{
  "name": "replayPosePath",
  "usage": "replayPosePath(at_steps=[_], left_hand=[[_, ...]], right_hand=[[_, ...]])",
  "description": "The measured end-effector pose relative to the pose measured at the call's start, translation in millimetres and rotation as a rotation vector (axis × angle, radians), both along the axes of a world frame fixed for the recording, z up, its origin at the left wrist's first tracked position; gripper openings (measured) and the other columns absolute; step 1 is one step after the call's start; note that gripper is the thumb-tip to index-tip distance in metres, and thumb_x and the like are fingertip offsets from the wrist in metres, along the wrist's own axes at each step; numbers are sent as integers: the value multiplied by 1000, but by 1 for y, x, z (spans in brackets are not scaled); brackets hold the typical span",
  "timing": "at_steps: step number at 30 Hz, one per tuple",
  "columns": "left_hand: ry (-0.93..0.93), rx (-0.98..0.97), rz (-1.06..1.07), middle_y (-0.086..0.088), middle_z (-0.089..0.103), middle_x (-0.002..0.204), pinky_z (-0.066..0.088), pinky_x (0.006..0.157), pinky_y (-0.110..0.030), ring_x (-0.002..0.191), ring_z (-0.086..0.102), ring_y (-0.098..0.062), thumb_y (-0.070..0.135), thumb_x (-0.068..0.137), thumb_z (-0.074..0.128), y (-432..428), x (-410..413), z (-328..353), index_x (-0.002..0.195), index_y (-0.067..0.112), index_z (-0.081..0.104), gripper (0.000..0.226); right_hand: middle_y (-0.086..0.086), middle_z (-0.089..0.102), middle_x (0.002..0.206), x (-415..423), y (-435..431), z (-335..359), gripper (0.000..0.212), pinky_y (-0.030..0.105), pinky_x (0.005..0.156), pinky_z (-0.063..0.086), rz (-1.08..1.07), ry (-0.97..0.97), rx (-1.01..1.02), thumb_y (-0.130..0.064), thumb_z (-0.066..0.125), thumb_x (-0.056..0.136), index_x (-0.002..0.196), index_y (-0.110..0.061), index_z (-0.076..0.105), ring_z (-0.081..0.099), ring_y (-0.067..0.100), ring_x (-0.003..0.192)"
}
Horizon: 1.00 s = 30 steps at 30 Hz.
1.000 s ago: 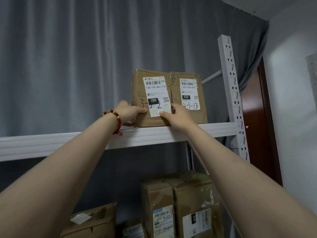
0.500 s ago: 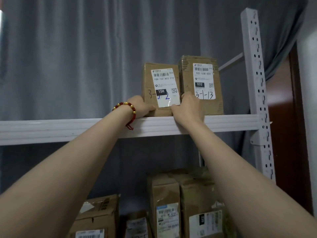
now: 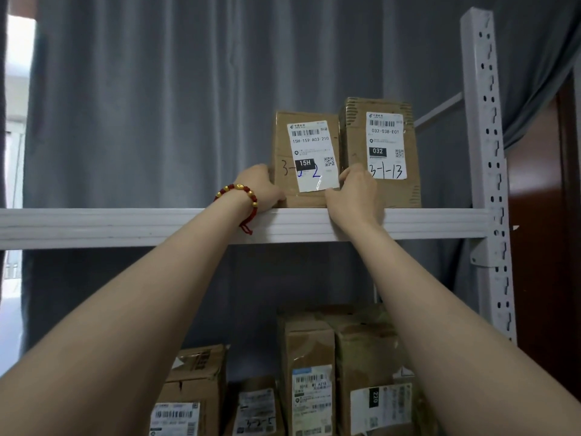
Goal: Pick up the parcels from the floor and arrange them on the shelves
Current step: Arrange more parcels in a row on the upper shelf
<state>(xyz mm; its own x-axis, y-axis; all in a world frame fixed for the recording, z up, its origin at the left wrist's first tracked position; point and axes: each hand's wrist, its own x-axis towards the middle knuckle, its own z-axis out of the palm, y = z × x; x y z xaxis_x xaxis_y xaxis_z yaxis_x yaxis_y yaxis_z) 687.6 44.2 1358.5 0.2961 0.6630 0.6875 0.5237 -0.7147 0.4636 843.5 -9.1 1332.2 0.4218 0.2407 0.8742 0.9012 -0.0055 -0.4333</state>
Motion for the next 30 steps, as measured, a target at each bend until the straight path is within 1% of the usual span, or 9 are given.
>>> replayPosePath(at_steps=[5,8,11,14,18,21,23,26,30], left_hand=[[-14,5,-11,-10,55,136,37,83,-26,121,53,-26,20,91,67,-5,-2,-1,140,9,46,55],[-2,-7,-4,-9,57,131,38,81,-26,106,53,-21,20,88,71,-5,-3,-1,136,8,48,55],[13,-10,4,-5,61,118,40,78,-26,94,50,-17,21,84,74,-1,-3,-1,128,8,55,49],[15,-6,9,-1,60,104,41,72,-26,90,53,-17,23,83,76,1,-3,-1,117,9,61,40],[12,-5,-2,1,60,96,36,55,-17,86,54,-16,28,83,76,1,-3,-1,96,16,58,25],[12,-13,-3,3,59,91,34,52,-16,76,52,-11,30,83,76,-1,-2,-1,94,16,58,25],[17,-16,6,4,56,89,34,52,-16,75,50,-11,30,83,76,-2,-1,-1,93,16,56,26],[27,-15,14,1,59,96,37,54,-18,85,53,-16,29,83,76,1,-1,-1,94,15,58,25],[38,-15,43,-2,62,101,41,70,-28,89,54,-19,28,83,77,4,-1,0,97,15,62,25]], right_hand=[[9,62,115,0,-2,0,30,40,80,49,10,3,-7,-17,60,88,116,-9,54,58,31,105],[7,64,110,0,-3,1,25,33,70,41,11,15,-27,-18,61,89,112,-11,56,59,29,99],[5,64,109,0,-4,1,20,32,70,40,26,35,-37,-17,59,88,108,-15,59,58,28,97],[5,64,110,-1,-5,0,19,34,74,46,39,47,-48,-15,56,88,106,-16,61,59,29,100],[7,63,110,-1,-5,1,21,32,71,42,38,52,-77,-17,58,87,107,-14,61,59,31,98],[8,65,109,-2,-7,2,19,32,71,41,41,74,-106,-20,58,87,105,-16,63,59,32,95],[9,65,112,-2,-8,2,21,31,73,40,35,67,-132,-21,58,88,108,-16,63,59,33,101],[12,63,115,-4,-10,3,26,32,73,35,15,49,-167,-23,56,91,116,-13,56,57,35,106],[16,62,118,-7,-11,2,34,35,74,36,14,60,-162,-26,57,92,119,-7,48,57,37,109]])
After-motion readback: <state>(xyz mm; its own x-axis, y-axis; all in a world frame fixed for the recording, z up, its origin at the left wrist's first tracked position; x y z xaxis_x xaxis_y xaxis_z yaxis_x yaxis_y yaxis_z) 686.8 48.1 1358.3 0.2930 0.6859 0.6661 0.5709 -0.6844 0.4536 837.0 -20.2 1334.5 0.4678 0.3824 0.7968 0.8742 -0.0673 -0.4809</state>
